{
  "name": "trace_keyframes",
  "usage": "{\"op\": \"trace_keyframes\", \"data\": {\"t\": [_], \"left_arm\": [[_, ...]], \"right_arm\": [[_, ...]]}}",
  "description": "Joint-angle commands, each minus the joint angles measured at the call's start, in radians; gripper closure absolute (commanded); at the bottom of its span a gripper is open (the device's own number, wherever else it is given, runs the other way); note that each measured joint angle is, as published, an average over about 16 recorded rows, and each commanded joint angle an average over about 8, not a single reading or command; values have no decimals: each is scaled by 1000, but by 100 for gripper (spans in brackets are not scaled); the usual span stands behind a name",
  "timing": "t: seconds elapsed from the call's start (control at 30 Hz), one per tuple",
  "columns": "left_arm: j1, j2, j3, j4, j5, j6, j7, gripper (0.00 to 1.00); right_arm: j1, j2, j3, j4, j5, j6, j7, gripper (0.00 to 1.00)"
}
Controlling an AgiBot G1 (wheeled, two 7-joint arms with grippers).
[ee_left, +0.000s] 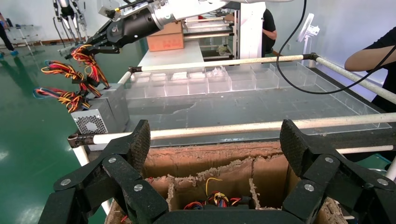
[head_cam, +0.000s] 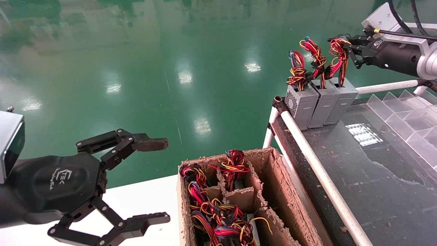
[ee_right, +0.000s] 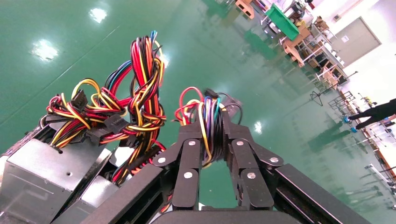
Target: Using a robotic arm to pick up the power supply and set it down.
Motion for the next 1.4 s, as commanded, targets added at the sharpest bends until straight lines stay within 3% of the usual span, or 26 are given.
{"op": "trace_keyframes", "data": {"t": [0.03,0.53,1.0,1.4], "left_arm": [[0,0,0,0,0,0,0,0],[0,0,0,0,0,0,0,0],[0,0,1,0,-1,0,0,0],[0,0,1,1,-1,0,1,0]], "right_arm": [[0,0,1,0,1,3,2,0],[21,11,15,1,22,-5,31,0],[112,87,85,21,128,-153,129,0],[-38,157,102,235,237,-267,227,0]]}}
